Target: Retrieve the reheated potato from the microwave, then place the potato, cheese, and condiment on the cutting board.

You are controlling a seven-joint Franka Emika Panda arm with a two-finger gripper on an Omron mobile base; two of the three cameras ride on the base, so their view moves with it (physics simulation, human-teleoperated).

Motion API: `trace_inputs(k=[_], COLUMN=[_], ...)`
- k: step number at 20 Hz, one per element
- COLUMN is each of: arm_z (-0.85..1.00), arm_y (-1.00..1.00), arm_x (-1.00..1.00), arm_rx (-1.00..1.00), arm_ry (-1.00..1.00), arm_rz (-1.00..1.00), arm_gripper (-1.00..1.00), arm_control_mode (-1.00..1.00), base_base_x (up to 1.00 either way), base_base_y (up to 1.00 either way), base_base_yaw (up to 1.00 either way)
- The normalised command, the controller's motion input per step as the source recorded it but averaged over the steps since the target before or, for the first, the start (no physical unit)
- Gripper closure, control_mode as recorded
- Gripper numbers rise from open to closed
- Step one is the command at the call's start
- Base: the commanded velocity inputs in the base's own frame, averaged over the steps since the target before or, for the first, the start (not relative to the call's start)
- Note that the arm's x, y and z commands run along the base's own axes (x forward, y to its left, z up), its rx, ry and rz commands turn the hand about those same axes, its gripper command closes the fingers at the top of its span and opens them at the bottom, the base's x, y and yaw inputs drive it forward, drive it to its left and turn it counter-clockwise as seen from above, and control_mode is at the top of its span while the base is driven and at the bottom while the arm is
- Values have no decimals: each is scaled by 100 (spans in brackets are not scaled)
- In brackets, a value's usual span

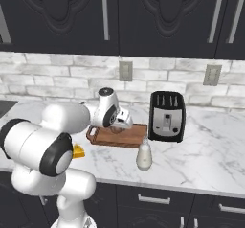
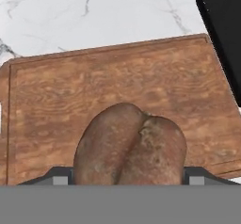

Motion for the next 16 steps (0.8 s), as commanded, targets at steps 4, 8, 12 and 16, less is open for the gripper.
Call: trace_inputs(k=[4,8,12,16], arm_z=[-25,-22,-22,-27], arm_y=[-16,-15,-10,0], arm_x=[30,23,10,7], arm_rx=[0,0,0,0], arm_ry=[0,0,0,0], arm_rz=[0,0,0,0], arm_gripper=[100,100,-100,-100], arm_control_mode=[-100,-100,-100,-100], base_base_x=[0,0,0,0], base_base_y=[0,0,0,0], base_base_yaw=[0,0,0,0])
